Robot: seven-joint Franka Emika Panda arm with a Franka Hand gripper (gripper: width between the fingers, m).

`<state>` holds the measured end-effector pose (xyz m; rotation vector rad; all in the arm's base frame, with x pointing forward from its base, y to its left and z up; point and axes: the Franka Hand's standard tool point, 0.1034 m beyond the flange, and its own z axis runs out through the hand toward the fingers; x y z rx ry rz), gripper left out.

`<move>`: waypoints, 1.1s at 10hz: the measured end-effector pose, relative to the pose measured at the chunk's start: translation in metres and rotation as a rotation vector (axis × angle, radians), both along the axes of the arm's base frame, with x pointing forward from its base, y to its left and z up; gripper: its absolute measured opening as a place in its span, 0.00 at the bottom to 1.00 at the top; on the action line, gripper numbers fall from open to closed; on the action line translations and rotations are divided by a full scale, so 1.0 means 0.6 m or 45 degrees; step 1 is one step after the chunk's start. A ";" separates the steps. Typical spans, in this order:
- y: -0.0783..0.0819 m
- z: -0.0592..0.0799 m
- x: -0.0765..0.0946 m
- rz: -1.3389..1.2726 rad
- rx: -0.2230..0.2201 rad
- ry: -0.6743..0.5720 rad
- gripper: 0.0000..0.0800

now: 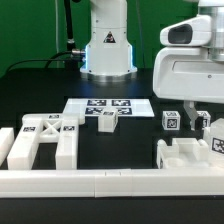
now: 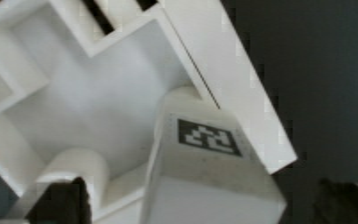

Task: Assemble chair

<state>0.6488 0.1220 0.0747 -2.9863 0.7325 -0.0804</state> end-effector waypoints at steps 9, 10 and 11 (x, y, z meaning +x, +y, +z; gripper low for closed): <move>-0.004 0.000 0.001 1.106 -0.130 -0.041 0.81; -0.007 0.000 0.002 1.234 -0.148 -0.041 0.81; -0.008 0.001 0.002 1.349 -0.165 -0.041 0.81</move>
Offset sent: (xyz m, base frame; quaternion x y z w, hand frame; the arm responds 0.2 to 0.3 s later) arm 0.0000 0.0000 0.0000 0.0000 0.0000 -0.1938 0.9810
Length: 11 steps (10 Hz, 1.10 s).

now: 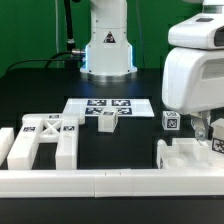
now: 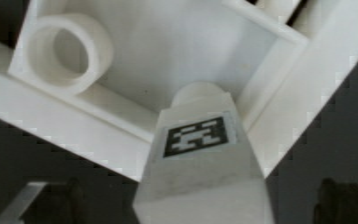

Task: Assemble chair

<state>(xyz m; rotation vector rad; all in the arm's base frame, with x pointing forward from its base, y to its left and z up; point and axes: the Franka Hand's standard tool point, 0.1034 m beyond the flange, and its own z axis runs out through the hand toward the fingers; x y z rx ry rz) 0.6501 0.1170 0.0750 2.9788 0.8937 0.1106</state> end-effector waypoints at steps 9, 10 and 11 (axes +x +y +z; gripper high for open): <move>-0.002 0.000 0.001 -0.365 0.030 -0.003 0.36; -0.002 0.000 0.001 -0.464 0.041 -0.003 0.36; -0.001 0.000 0.000 -0.621 0.065 0.001 0.36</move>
Offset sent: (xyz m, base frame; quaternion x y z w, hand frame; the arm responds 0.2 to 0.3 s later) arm 0.0000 0.0000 0.0000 0.0000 0.0000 0.0000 1.0000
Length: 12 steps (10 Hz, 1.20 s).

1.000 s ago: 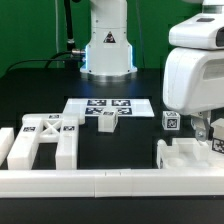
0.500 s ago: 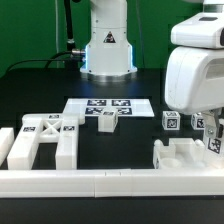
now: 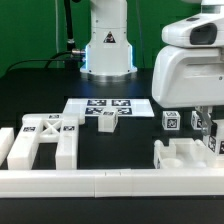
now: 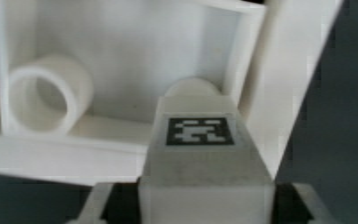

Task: Assemble chair

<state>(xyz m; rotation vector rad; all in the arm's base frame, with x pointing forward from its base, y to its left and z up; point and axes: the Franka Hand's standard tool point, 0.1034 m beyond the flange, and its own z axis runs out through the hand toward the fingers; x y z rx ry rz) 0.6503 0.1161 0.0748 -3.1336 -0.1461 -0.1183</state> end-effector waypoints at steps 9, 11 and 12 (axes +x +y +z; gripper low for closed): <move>-0.034 0.004 -0.004 -0.830 0.027 0.002 0.36; -0.025 0.047 -0.016 -0.732 0.047 -0.015 0.63; -0.031 0.073 -0.035 -0.671 0.059 -0.022 0.77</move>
Offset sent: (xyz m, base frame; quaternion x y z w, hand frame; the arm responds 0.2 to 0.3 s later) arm -0.0018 0.0121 -0.0045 0.0417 0.0133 0.4079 0.9120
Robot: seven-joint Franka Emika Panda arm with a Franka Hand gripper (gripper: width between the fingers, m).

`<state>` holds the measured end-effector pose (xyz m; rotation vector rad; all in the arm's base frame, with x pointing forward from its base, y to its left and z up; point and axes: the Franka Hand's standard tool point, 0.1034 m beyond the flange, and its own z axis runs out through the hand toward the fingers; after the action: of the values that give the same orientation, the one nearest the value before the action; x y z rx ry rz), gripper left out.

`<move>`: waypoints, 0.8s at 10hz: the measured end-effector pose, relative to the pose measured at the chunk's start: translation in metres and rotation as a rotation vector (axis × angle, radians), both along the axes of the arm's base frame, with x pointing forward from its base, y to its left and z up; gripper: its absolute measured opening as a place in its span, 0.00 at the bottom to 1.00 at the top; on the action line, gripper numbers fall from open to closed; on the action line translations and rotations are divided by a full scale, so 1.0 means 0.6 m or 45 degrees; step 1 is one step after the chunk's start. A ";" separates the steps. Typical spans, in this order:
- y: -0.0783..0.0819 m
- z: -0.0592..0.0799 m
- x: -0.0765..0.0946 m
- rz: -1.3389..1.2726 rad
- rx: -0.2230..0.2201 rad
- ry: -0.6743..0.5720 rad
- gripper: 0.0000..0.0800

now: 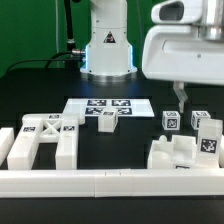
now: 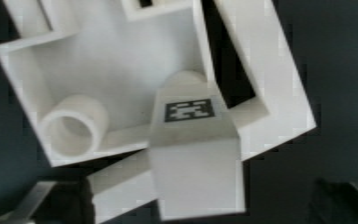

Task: Assemble chair

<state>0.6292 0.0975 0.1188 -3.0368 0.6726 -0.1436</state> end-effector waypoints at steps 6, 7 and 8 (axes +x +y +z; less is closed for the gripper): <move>-0.030 0.030 -0.049 0.081 0.012 0.015 0.81; -0.030 0.029 -0.049 0.082 0.012 0.016 0.81; -0.031 0.029 -0.051 0.088 0.011 0.018 0.81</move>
Offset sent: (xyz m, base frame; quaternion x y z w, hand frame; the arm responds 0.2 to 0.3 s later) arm 0.0000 0.0000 0.0000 0.0000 0.0000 0.0000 1.0000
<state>0.5984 0.0791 0.1360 -3.0506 0.5667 -0.1167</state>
